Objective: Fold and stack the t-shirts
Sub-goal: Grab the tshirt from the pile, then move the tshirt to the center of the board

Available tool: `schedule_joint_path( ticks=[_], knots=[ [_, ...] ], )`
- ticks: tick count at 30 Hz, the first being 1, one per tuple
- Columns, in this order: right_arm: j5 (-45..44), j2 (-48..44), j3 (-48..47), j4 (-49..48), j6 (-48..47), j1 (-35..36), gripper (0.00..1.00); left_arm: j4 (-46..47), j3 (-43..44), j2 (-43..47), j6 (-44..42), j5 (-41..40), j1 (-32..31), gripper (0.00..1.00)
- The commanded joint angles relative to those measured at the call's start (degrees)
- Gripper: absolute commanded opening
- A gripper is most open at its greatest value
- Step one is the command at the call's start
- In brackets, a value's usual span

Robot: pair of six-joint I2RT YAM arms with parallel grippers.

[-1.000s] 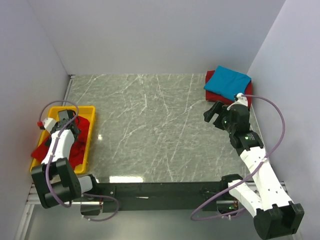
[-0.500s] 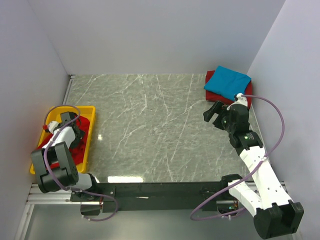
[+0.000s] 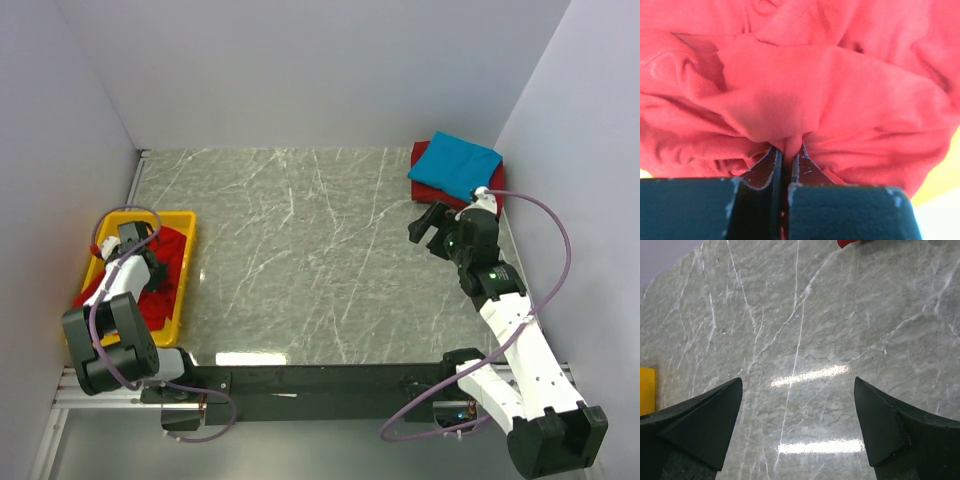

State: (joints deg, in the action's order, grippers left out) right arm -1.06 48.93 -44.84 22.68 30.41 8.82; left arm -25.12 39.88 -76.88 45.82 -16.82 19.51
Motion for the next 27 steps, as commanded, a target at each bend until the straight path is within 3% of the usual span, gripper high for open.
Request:
schedule_joint_path(
  ticks=[1,9,14,16,17,19,20,27],
  knots=[
    [-0.35,0.64,-0.69,-2.11,-0.09,0.32,0.98,-3.78,3.45,5.77,-2.05,2.41,-0.17,0.00],
    [0.44,2.57,-0.95,-3.16,-0.71,0.50,0.98,-9.07,18.38,15.79,-6.62,6.17,-0.17,0.00],
    [0.62,3.72,-1.83,-3.34,-1.23,0.41,0.98,-8.98,30.86,13.00,-9.18,22.06,-0.08,0.02],
    [0.71,4.24,-2.09,-3.34,-1.23,0.50,0.98,-8.19,35.42,10.18,-7.95,30.14,-0.08,0.02],
    [0.80,4.16,-2.18,-3.34,-1.23,0.41,0.98,-7.32,36.40,9.48,-5.59,38.79,-0.08,0.02],
    [0.80,4.33,-2.27,-3.52,-1.15,0.50,0.98,-2.84,38.33,8.50,-1.98,44.57,-1.13,0.02],
    [0.71,4.25,-2.18,-3.60,-1.15,0.41,0.98,-1.78,39.39,8.24,0.38,48.33,-1.83,0.02],
    [0.27,3.46,-1.66,-3.52,-0.97,0.50,0.98,8.49,53.71,5.78,3.74,54.69,-15.79,0.05]
  ],
)
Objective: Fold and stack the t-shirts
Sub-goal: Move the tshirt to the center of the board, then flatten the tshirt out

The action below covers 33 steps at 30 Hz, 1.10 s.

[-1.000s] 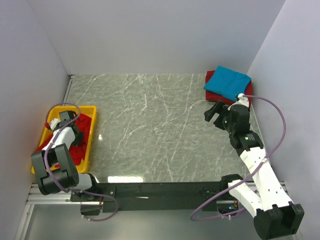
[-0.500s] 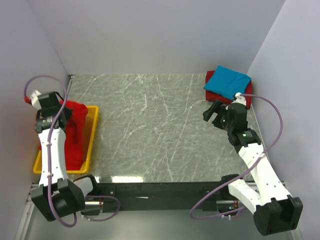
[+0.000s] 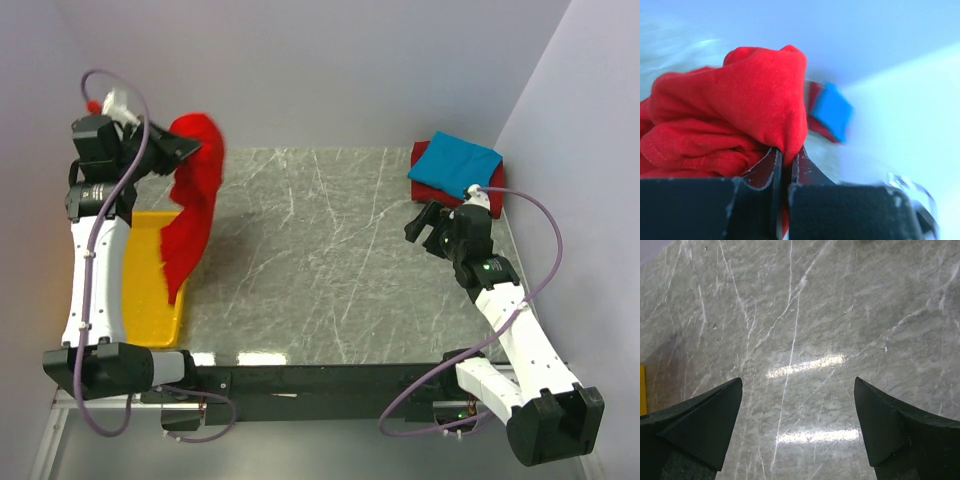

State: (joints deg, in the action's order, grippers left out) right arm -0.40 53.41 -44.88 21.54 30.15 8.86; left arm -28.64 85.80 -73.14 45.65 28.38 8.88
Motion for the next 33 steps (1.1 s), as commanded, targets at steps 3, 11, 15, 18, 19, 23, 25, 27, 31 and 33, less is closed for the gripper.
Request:
schedule_joint_path(
  ticks=[3,11,15,18,19,23,25,27,31,33],
  knots=[
    [-0.56,-1.20,-1.61,-2.03,-0.71,0.45,0.98,26.06,8.68,3.00,10.67,12.04,-9.74,0.09],
    [-1.35,-2.78,-0.82,-1.42,0.43,0.37,0.98,28.86,4.30,3.01,9.04,11.96,-15.56,0.25],
    [-4.16,-4.01,0.32,-0.71,1.66,0.37,1.00,3.81,-0.71,0.56,-4.83,4.96,-17.67,0.76],
    [-6.62,-4.01,0.50,0.95,2.63,0.37,1.00,-14.79,-3.87,-4.63,-12.76,-13.48,-18.55,0.84],
    [-6.89,-4.01,0.76,1.31,2.89,0.37,1.00,-16.78,-5.36,-5.68,-14.87,-16.83,-18.55,0.86],
    [-6.72,-4.10,2.43,0.79,4.04,0.45,1.00,-15.13,-15.73,-4.21,-17.34,-27.49,-19.08,1.00],
    [-5.58,-3.40,3.04,0.70,4.39,0.63,1.00,-12.68,-19.87,-2.54,-17.87,-27.50,-19.08,1.00],
    [-3.30,-1.82,3.83,0.52,4.57,0.89,1.00,-10.65,-22.85,-0.16,-18.40,-24.97,-19.17,0.99],
    [1.88,2.04,6.12,-0.01,4.13,2.64,1.00,-6.43,-26.99,2.65,-16.74,-21.27,-19.43,0.99],
    [2.86,4.59,6.82,-0.18,4.13,5.62,1.00,-4.58,-29.10,3.18,-15.86,-20.56,-19.61,0.99]
  ],
)
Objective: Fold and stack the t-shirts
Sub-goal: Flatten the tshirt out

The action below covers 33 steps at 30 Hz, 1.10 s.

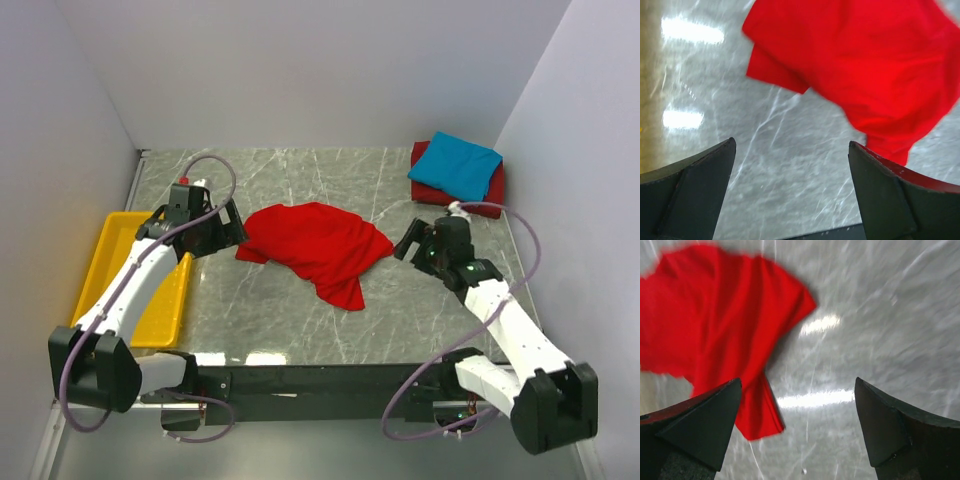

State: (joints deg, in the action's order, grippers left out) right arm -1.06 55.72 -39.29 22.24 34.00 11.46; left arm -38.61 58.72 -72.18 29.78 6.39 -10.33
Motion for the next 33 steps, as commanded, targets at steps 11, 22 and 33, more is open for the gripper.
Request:
schedule_joint_path(
  ticks=[11,22,33],
  knots=[
    [-3.15,10.63,1.85,1.92,2.74,22.89,1.00,8.90,-5.28,2.13,5.81,-2.26,-0.40,0.99],
    [-7.73,17.83,-0.70,4.39,3.62,30.46,0.92,8.38,-7.30,0.90,6.26,-3.05,-0.40,0.99],
    [-8.96,25.04,-4.30,2.72,3.79,32.66,0.63,7.85,-8.88,1.52,5.99,-3.32,-0.40,0.99]
  ],
)
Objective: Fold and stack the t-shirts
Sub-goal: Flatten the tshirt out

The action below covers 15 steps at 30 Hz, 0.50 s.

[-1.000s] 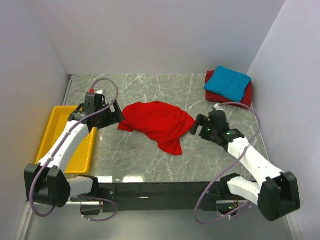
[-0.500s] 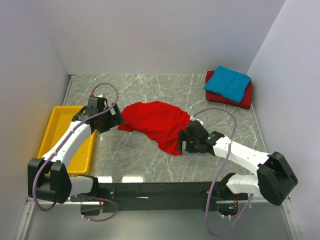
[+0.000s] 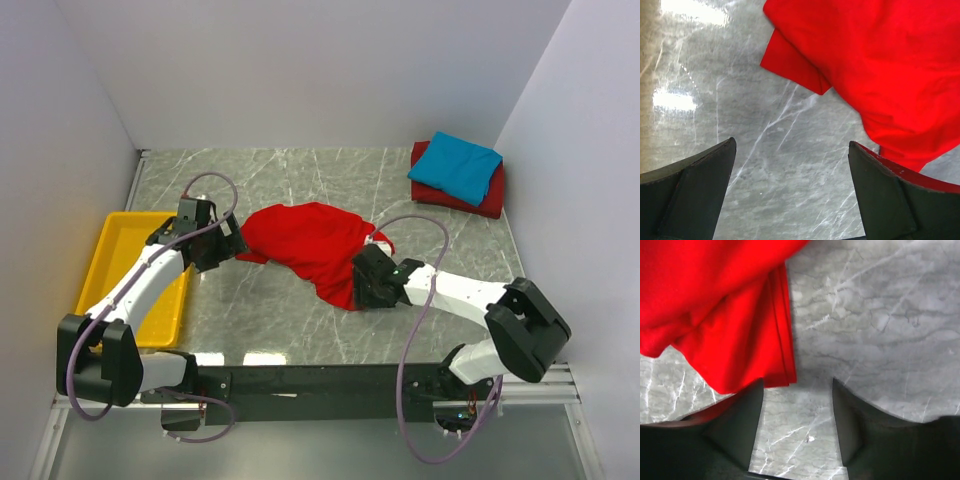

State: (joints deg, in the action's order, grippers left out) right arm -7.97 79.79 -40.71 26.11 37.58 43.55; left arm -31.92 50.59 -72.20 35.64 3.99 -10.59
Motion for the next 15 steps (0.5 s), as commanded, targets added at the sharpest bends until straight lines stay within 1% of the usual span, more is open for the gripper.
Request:
schedule_joint_path(
  ticks=[1,3,4,6,7,9,10,11,12,13,15],
  knots=[
    [-1.97,1.94,-3.15,-0.97,0.21,0.66,0.57,1.25,-0.84,1.71,0.05,-1.09,-0.05,0.99],
    [-1.44,2.74,-3.76,-0.80,0.30,0.66,0.51,1.25,-1.28,1.98,-0.04,-1.44,-0.13,1.00],
    [-1.09,3.44,-3.85,-0.80,0.21,0.75,0.46,1.25,-1.37,2.24,-0.13,-1.70,-0.13,0.99],
    [-0.13,3.88,-3.68,-0.71,0.21,0.83,0.41,1.51,-1.89,2.24,-0.13,-2.23,-0.13,0.99],
    [0.32,4.23,-3.68,-0.97,0.12,0.83,0.36,1.95,-1.98,2.07,-0.13,-2.41,-0.13,0.99],
    [1.28,4.67,-3.24,-1.15,0.30,0.75,0.30,2.30,-2.25,1.72,-0.30,-3.46,-0.22,0.96],
    [1.72,4.94,-3.15,-1.32,0.30,0.83,0.24,2.91,-2.25,1.54,-0.48,-3.81,-0.66,0.95],
    [2.16,5.20,-2.89,-1.41,0.38,0.83,0.22,3.35,-2.34,1.37,-0.92,-5.73,-0.92,0.95],
    [2.60,5.64,-2.80,-1.58,0.39,0.83,0.20,3.53,-2.25,1.10,-1.09,-6.62,-1.18,0.95],
    [3.04,5.81,-2.71,-1.76,0.56,0.83,0.16,3.62,-1.99,0.32,-1.36,-7.23,-1.54,0.94],
    [3.48,6.17,-2.36,-2.03,1.17,0.75,0.13,3.88,-1.02,-1.00,-2.24,-8.29,-1.98,0.93]
  ],
)
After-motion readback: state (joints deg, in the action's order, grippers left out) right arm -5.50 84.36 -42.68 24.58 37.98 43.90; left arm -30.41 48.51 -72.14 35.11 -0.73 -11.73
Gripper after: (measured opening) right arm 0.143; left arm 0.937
